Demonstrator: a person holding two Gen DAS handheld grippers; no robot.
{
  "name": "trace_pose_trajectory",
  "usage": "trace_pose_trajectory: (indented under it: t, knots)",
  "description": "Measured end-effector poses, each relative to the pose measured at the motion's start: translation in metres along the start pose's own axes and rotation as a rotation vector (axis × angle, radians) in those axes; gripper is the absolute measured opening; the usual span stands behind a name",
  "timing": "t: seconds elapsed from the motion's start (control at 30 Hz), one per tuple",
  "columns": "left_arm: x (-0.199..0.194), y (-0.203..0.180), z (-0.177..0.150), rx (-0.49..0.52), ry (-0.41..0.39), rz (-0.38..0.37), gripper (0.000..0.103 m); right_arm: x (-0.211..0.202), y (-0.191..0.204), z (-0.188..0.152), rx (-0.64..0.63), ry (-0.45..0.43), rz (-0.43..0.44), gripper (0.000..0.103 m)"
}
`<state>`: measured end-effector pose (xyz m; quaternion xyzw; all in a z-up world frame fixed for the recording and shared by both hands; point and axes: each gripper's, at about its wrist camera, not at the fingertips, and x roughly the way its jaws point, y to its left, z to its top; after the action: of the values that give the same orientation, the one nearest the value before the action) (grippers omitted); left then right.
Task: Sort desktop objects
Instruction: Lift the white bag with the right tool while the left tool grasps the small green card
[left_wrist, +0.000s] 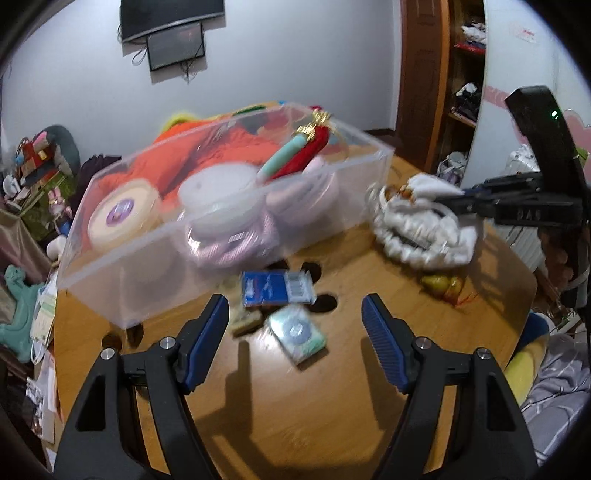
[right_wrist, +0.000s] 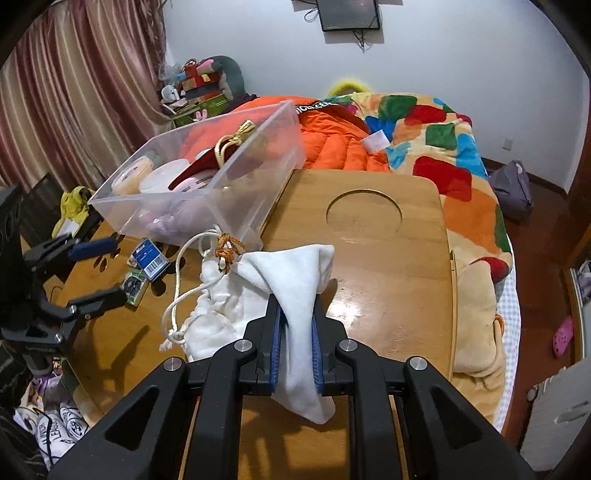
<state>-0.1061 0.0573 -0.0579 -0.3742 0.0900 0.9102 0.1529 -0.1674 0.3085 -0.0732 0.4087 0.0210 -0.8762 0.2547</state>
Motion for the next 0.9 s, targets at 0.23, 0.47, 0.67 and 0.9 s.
trace_pose_trajectory:
  t: [0.23, 0.47, 0.67, 0.9]
  knots:
    - [0.012, 0.007, -0.01, -0.084, 0.051, -0.005, 0.057, -0.002, 0.003, -0.002, -0.013, 0.007, -0.038, 0.023]
    - [0.013, 0.0, -0.012, -0.087, 0.031, 0.029, 0.054, -0.013, -0.006, -0.005, 0.037, -0.007, -0.023, 0.052]
    - [0.014, -0.005, -0.01, -0.081, 0.045, -0.004, 0.025, -0.005, -0.001, -0.004, 0.05, -0.001, 0.016, 0.061]
    - [0.013, -0.014, -0.014, -0.068, 0.038, -0.015, 0.024, 0.008, 0.007, -0.004, 0.032, 0.01, 0.026, 0.027]
